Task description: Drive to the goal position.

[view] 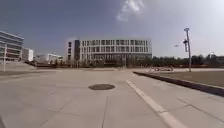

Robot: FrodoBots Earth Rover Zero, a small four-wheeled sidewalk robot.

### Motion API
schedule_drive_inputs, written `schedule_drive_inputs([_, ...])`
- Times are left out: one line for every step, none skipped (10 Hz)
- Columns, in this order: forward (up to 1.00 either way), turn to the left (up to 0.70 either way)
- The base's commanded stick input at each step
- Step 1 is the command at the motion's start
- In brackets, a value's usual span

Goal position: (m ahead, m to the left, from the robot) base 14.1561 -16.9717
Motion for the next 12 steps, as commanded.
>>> schedule_drive_inputs([0.7, 0.0])
schedule_drive_inputs([0.7, 0.0])
schedule_drive_inputs([0.7, 0.0])
schedule_drive_inputs([0.7, 0.0])
schedule_drive_inputs([0.7, 0.0])
schedule_drive_inputs([0.7, 0.0])
schedule_drive_inputs([0.7, 0.0])
schedule_drive_inputs([0.7, 0.0])
schedule_drive_inputs([0.7, 0.0])
schedule_drive_inputs([0.7, 0.0])
schedule_drive_inputs([0.7, 0.0])
schedule_drive_inputs([0.7, 0.0])
